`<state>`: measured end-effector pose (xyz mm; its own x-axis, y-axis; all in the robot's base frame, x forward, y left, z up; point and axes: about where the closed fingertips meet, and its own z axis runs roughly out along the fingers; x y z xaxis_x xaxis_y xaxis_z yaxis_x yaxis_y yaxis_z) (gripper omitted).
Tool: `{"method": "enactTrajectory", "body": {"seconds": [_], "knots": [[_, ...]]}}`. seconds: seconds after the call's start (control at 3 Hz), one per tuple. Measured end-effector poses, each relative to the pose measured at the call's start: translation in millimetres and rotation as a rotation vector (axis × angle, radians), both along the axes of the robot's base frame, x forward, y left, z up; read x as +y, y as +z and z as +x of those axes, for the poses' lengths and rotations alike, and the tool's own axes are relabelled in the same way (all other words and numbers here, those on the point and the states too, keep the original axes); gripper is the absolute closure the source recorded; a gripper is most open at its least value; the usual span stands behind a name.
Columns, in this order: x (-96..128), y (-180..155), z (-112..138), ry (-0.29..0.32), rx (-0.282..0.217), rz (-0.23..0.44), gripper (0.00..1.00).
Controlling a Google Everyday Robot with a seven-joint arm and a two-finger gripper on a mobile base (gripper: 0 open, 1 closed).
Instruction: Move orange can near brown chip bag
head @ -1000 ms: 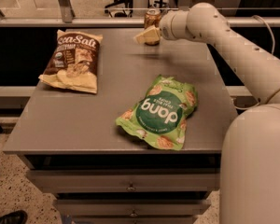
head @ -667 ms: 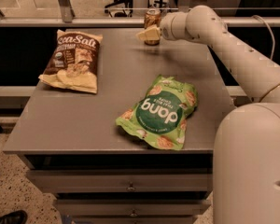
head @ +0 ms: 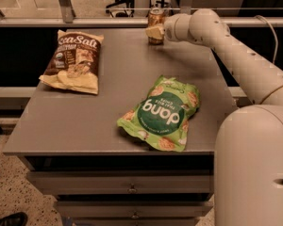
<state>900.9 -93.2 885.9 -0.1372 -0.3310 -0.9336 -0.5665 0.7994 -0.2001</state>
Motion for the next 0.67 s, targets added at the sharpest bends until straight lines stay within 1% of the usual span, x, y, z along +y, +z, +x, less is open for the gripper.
{"method": "enactTrajectory", "body": {"seconds": [0.33,0.67], "knots": [[0,8,-5,0.022,-0.027,0.001,0.93],[18,23,-25,0.087,-0.041,0.012,1.0]]}}
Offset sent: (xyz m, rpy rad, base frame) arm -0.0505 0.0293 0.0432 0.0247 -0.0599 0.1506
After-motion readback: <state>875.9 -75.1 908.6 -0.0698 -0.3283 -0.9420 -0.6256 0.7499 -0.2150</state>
